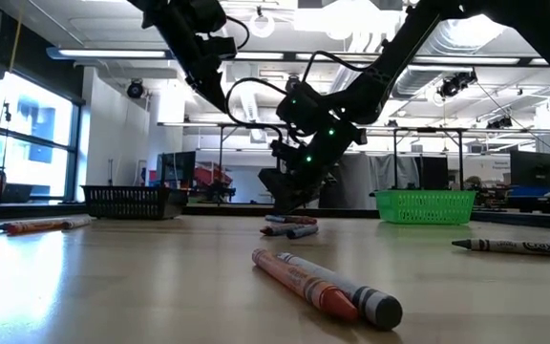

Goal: Sort crayons
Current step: Put the blue crayon into the yellow bin

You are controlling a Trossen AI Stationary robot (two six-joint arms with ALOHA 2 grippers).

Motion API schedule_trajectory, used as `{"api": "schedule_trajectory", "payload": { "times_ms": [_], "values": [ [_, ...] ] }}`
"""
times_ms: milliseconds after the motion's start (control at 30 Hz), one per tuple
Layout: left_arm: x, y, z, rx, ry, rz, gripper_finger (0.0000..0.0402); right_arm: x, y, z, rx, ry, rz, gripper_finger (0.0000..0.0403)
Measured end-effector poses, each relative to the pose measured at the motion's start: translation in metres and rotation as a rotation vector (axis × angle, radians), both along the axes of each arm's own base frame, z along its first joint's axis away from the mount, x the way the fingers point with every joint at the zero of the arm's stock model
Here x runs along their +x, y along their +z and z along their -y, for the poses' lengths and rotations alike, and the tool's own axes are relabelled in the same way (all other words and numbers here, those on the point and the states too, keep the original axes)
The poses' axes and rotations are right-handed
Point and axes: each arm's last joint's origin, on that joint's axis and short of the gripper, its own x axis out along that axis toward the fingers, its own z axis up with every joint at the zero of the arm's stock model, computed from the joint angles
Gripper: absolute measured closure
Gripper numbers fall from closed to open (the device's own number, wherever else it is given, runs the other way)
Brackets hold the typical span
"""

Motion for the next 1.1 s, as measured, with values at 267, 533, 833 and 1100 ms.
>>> {"api": "schedule_trajectory", "payload": {
  "times_ms": [267, 533, 833, 1100],
  "values": [
    [0.0, 0.0, 0.0, 0.003, 0.0, 0.005, 0.0401, 0.003, -0.004, -0.007, 0.001, -0.011, -0.002, 0.0314],
    [0.0, 0.0, 0.0, 0.007, -0.007, 0.002, 0.0401, 0.013, -0.027, -0.01, 0.065, -0.009, 0.032, 0.0314],
    [0.0, 0.0, 0.0, 0.007, -0.007, 0.001, 0.0401, 0.021, -0.023, -0.017, 0.046, 0.01, 0.031, 0.0314],
    [0.0, 0.0, 0.0, 0.007, -0.007, 0.001, 0.0401, 0.026, -0.023, -0.029, 0.051, 0.034, 0.045, 0.0314]
  ]
}}
